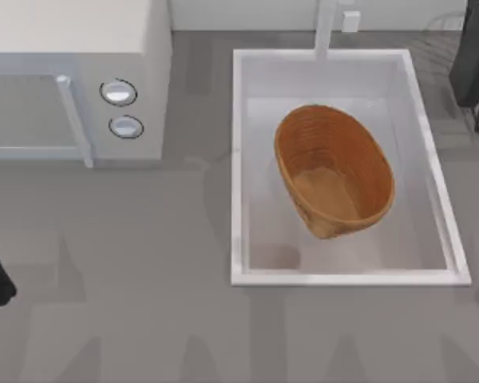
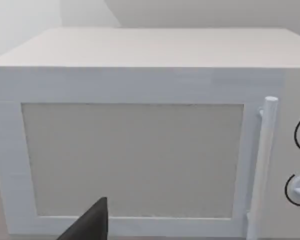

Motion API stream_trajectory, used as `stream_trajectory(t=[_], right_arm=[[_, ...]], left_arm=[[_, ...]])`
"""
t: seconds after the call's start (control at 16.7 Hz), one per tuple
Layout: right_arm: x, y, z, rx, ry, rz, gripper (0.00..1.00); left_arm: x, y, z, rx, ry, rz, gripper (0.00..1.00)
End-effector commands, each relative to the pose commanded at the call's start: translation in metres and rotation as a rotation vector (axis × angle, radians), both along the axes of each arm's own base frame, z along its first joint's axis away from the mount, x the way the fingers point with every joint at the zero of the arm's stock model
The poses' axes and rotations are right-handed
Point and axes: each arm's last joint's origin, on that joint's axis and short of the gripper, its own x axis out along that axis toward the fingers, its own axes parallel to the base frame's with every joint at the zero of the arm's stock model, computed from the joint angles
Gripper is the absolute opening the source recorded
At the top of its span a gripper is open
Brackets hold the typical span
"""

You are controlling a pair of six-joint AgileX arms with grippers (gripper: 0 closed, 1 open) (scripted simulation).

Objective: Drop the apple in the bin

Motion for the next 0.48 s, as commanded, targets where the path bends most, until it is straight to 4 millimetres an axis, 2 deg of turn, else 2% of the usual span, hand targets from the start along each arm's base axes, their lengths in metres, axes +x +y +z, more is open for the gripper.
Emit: stream_trajectory(t=[0.24,0.48], right_arm=[[0.001,0.001,0.003,0.003,0.032,-0.006,1.0],[0.008,0.006,0.017,0.001,0.219,-0.027,1.0]], left_arm=[[0.0,0.0,0.0,0.0,0.0,0.0,1.0],[0.0,0.0,0.0,0.0,0.0,0.0,1.0]])
